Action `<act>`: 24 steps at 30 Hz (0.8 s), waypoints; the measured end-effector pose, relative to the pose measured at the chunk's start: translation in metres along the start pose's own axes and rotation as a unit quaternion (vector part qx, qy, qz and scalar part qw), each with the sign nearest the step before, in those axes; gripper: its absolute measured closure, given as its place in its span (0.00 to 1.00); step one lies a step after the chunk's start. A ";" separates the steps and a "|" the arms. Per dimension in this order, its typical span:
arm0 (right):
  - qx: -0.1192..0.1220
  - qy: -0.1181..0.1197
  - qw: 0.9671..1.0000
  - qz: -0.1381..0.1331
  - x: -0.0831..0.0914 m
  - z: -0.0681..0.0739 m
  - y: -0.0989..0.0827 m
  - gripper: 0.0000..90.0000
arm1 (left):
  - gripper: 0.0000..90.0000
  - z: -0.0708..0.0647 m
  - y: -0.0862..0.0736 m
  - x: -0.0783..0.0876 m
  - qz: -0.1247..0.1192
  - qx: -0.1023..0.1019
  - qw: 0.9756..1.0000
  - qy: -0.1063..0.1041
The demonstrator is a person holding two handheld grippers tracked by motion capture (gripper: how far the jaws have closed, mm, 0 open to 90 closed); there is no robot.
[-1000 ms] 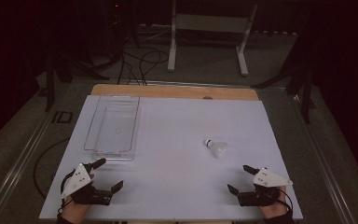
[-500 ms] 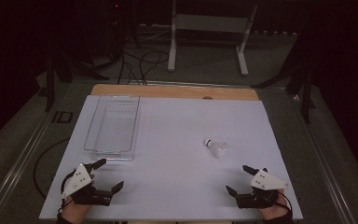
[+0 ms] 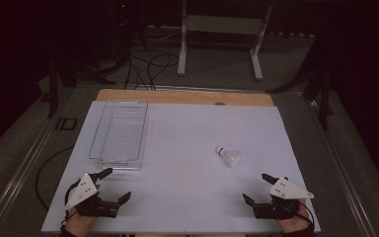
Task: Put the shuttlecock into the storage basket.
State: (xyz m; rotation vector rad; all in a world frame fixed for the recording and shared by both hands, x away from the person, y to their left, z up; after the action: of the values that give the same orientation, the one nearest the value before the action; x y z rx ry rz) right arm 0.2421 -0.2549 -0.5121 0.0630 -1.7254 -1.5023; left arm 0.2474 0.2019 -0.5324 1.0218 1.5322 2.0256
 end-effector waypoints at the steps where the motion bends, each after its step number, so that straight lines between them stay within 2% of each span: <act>1: 0.002 -0.008 1.000 0.000 0.003 0.001 0.003 0.10 | 0.00 0.000 0.000 0.000 0.000 -0.001 1.000 0.001; 4: 0.003 -0.008 1.000 0.004 0.006 0.001 0.007 0.10 | 0.00 0.000 0.000 0.000 -0.001 0.000 1.000 0.000; 5: 0.006 -0.020 1.000 0.007 0.009 -0.001 0.010 0.10 | 0.00 0.000 0.000 0.000 0.000 0.000 1.000 0.001; 7: 0.003 -0.021 1.000 0.008 0.012 -0.003 0.012 0.10 | 0.00 0.000 0.000 0.000 -0.001 0.001 1.000 0.000; 11: -0.010 -0.039 0.999 0.013 0.023 -0.015 0.020 0.10 | 0.00 0.000 0.001 -0.001 0.001 -0.004 1.000 0.000; 15: -0.008 -0.055 0.998 0.010 0.030 -0.019 0.030 0.10 | 0.00 -0.001 0.001 -0.001 0.001 -0.002 1.000 0.001; 24: -0.027 -0.071 0.997 0.023 0.033 -0.028 0.046 0.10 | 0.00 -0.001 0.001 -0.001 0.002 -0.004 1.000 0.000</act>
State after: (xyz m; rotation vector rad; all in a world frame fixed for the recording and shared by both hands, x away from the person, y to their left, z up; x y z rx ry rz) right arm 0.2588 -0.2817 -0.4572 -0.1135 -1.7847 -1.5500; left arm 0.2474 0.1999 -0.5319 1.0210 1.5213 2.0330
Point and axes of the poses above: each handheld gripper's, and its own axes: x roughly backward along the jaws, y roughly out of its top, z roughly to its left, the point moved 6 cm from there along -x, roughly forward along the jaws, and after that the axes turned 10 degrees about -x, right-handed, at the moved point
